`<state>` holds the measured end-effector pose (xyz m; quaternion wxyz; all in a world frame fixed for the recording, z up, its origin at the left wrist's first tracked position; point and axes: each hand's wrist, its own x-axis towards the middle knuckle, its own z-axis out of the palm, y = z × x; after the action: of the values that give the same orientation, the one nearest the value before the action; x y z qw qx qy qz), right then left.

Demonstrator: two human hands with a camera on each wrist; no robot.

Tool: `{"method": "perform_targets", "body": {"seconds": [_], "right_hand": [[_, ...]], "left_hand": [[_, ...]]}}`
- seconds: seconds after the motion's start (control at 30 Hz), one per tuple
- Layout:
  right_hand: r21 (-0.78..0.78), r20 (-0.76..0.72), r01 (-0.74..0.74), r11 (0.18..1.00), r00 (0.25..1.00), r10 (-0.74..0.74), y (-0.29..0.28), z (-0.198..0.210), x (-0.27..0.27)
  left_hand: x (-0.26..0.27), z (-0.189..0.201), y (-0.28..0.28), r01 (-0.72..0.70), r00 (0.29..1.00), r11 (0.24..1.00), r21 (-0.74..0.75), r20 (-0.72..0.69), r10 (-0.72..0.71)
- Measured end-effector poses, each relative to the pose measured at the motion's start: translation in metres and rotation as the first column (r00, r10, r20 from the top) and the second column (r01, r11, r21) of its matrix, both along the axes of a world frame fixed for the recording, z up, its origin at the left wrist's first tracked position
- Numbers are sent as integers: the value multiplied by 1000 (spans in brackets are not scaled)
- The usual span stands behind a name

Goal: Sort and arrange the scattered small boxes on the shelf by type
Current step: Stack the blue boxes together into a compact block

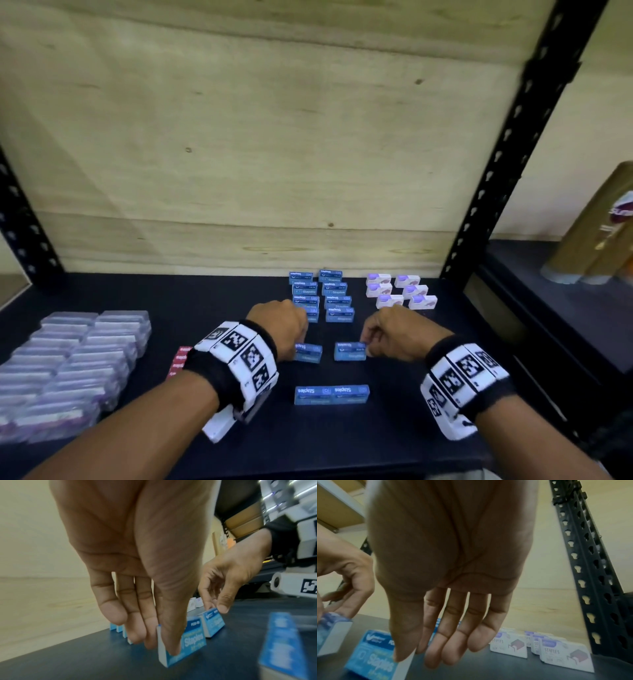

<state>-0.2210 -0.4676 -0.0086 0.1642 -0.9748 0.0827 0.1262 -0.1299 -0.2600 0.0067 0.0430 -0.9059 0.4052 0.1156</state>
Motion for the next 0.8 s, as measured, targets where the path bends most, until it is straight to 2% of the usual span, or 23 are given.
{"method": "perform_targets", "body": {"seconds": [0.2, 0.37, 0.57, 0.8], "right_hand": [[54, -13, -40, 998, 999, 41, 1, -3, -39], [84, -39, -24, 996, 999, 27, 5, -2, -51], [42, -177, -59, 997, 982, 66, 20, 12, -59], [-34, -98, -138, 990, 986, 134, 38, -6, -51]], "left_hand": [[-21, -6, 25, 27, 996, 999, 35, -81, -24], [-27, -4, 32, 34, 991, 998, 46, -130, -28], [-32, -8, 37, 79, 973, 996, 50, -221, -66], [-42, -17, 28, 65, 972, 998, -10, -227, -65]]}}
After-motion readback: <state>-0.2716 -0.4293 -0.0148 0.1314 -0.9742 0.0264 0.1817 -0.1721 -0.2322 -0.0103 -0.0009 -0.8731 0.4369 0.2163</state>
